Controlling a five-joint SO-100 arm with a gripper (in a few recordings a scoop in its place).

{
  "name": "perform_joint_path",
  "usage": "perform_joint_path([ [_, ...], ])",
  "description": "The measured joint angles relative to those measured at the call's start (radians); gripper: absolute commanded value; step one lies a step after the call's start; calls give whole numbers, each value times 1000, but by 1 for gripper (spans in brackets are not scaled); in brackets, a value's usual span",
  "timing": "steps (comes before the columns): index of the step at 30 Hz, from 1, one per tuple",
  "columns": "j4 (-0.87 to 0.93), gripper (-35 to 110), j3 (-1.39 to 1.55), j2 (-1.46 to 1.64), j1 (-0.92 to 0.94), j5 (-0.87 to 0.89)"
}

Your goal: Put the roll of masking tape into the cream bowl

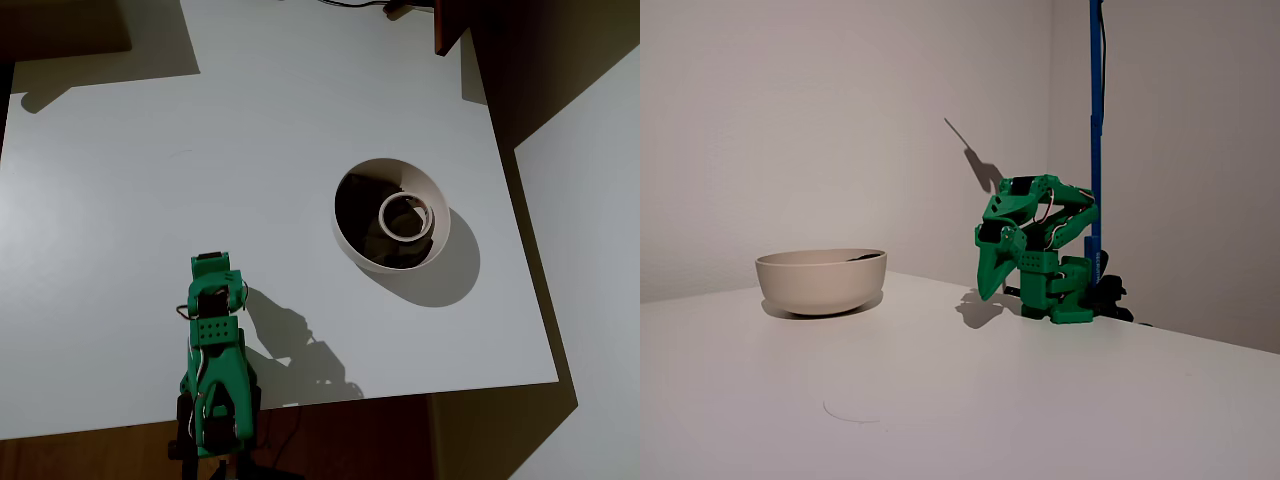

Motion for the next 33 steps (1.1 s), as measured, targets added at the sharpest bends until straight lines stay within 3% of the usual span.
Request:
perform_joint_path([
  [7,138,-8,97,319,-20,2],
  [21,166,-8,98,353,-8,37],
  [23,166,2,98,353,-8,37],
  [33,166,-8,98,353,-8,37],
])
